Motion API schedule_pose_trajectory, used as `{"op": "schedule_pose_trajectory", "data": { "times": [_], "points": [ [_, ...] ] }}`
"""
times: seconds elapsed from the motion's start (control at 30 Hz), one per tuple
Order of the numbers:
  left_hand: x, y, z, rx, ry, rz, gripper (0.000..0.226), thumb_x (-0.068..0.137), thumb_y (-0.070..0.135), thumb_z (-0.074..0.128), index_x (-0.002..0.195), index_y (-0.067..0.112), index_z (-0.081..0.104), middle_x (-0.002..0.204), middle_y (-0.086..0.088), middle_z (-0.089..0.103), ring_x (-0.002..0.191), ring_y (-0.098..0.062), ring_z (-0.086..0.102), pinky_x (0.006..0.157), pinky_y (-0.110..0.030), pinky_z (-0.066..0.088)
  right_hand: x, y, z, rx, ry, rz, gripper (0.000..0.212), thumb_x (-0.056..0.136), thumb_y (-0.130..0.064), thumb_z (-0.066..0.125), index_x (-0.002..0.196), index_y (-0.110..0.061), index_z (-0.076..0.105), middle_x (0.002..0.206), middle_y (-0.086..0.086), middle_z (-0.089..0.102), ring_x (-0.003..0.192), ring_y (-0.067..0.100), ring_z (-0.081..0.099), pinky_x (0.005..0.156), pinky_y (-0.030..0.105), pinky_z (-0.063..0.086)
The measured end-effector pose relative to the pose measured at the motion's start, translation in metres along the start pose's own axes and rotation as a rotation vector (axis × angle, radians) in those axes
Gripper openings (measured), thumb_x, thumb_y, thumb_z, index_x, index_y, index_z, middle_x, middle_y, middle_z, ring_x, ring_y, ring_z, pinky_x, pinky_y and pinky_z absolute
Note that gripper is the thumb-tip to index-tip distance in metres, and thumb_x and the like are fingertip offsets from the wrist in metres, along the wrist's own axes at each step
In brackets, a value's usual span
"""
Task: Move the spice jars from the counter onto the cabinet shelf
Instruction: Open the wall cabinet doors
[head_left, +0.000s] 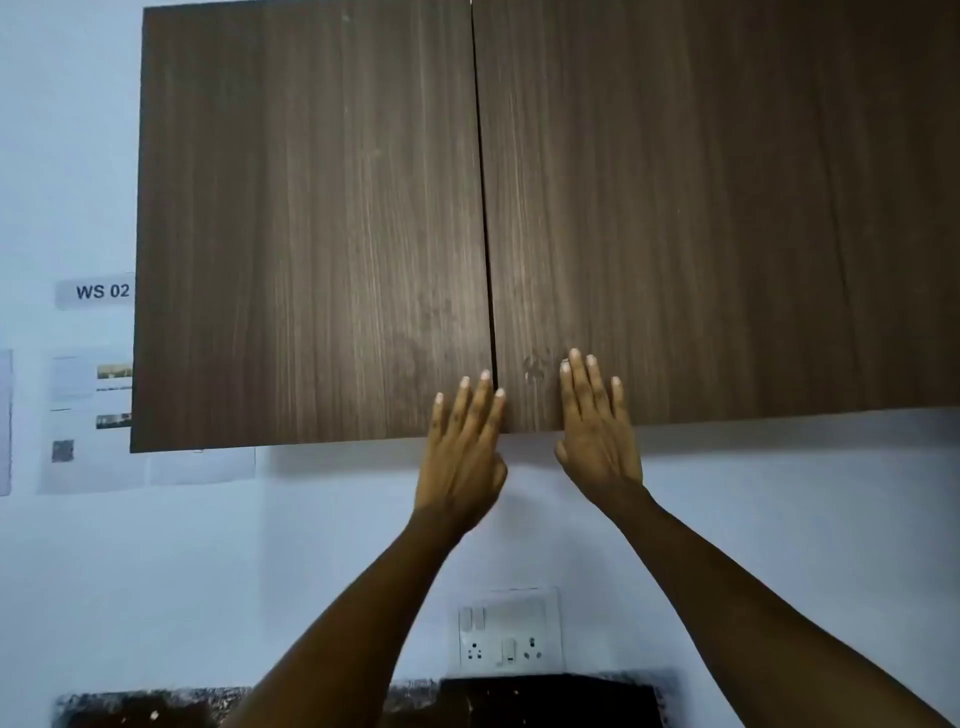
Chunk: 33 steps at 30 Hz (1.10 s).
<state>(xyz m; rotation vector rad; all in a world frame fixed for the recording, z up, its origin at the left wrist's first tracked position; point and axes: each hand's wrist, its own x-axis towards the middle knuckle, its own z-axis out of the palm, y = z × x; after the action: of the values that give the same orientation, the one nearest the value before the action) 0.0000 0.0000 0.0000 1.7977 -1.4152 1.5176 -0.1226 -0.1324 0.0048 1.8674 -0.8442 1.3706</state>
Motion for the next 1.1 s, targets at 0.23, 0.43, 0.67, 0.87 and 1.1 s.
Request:
{"op": "schedule_pose_trajectory", "data": {
  "times": [0.23, 0.43, 0.67, 0.87, 1.1],
  "points": [
    [0.019, 0.012, 0.011, -0.024, -0.120, 0.032, 0.073, 0.093, 0.026, 0.040, 0.141, 0.014, -0.013, 0.151, -0.009, -0.020, 0.139, -0.026, -0.019, 0.113, -0.045, -0.012, 0.022, 0.001, 0.013, -0.093, -0.026, 0.036, 0.098, 0.072, -0.011, 0.070, 0.145, -0.002, 0.006, 0.153, 0.018, 0.004, 0.143, 0.032, 0.008, 0.114, 0.045, 0.011],
    [0.028, 0.020, 0.011, 0.000, -0.235, 0.012, 0.069, 0.097, 0.032, 0.030, 0.145, 0.015, -0.016, 0.146, -0.006, -0.032, 0.134, -0.024, -0.031, 0.111, -0.047, -0.017, 0.022, 0.001, 0.011, -0.131, -0.087, -0.003, 0.096, 0.072, -0.010, 0.073, 0.144, -0.001, 0.010, 0.153, 0.019, 0.007, 0.142, 0.034, 0.016, 0.112, 0.045, 0.021],
    [0.023, 0.027, 0.001, -0.186, -0.226, -0.127, 0.066, 0.095, 0.038, 0.037, 0.150, 0.023, 0.004, 0.156, -0.010, -0.020, 0.143, -0.031, -0.016, 0.115, -0.049, -0.007, 0.016, -0.008, -0.006, -0.116, -0.135, 0.045, 0.101, 0.062, -0.009, 0.083, 0.143, 0.002, 0.023, 0.152, 0.023, 0.022, 0.140, 0.039, 0.023, 0.104, 0.052, 0.038],
    [0.028, 0.037, -0.022, -0.708, -0.045, -0.447, 0.072, 0.095, 0.035, 0.046, 0.150, 0.019, 0.003, 0.159, -0.008, 0.003, 0.145, -0.029, 0.007, 0.116, -0.050, 0.018, 0.007, -0.003, -0.026, -0.101, -0.062, 0.031, 0.098, 0.059, -0.004, 0.084, 0.140, 0.005, 0.031, 0.148, 0.024, 0.031, 0.136, 0.040, 0.032, 0.099, 0.050, 0.043],
    [0.027, 0.051, -0.055, -0.986, -0.037, -0.472, 0.059, 0.097, 0.034, 0.043, 0.147, 0.012, 0.022, 0.143, -0.010, 0.043, 0.129, -0.027, 0.044, 0.100, -0.038, 0.041, -0.002, 0.004, -0.064, -0.028, -0.045, 0.065, 0.099, 0.058, -0.003, 0.084, 0.141, 0.004, 0.030, 0.149, 0.022, 0.031, 0.137, 0.037, 0.031, 0.096, 0.047, 0.045]
  ]
}}
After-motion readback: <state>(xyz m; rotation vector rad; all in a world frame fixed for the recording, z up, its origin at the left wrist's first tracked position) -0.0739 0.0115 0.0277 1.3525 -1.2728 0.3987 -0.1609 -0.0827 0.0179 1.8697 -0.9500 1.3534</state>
